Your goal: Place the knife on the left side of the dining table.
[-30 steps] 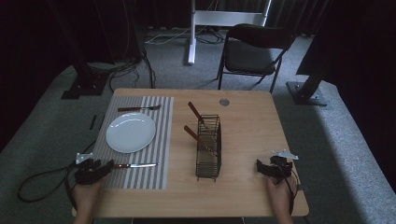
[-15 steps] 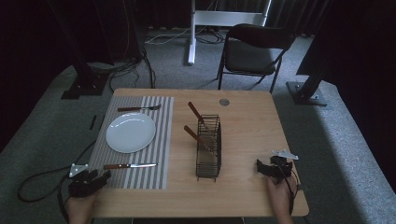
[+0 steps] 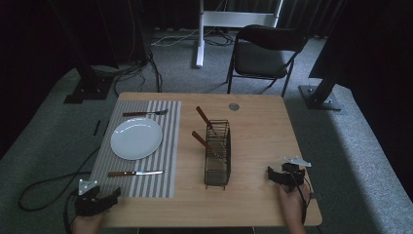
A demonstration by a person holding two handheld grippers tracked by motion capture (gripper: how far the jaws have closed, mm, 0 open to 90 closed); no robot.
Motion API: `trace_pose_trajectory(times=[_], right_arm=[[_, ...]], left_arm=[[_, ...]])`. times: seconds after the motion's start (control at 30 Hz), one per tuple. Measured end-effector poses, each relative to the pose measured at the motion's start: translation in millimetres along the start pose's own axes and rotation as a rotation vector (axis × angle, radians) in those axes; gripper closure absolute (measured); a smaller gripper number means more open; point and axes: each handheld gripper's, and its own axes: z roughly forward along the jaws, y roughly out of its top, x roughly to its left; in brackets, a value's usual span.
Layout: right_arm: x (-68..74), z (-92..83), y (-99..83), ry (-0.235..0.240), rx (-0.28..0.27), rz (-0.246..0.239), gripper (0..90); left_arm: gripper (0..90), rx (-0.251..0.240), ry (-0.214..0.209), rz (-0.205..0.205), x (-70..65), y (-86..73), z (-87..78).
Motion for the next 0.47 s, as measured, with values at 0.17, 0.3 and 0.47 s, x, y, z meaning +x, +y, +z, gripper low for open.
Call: trace_pose_trajectory(times=[0.17,0.3,0.47], right_arm=[[0.0,0.0,0.0,0.0,0.0,0.0,11.9],[0.0,0.0,0.0,0.0,0.0,0.0,11.9],[0.0,0.0,0.1,0.0,0.0,0.0,11.9]], left_arm=[[0.0,-0.006,0.001,0.006,-1.2,1.1,4.2],[0.0,-0.013,0.029,0.023,-4.6,1.6,7.9],[0.0,-0.005,0.059,0.052,-7.6,0.6,11.2]])
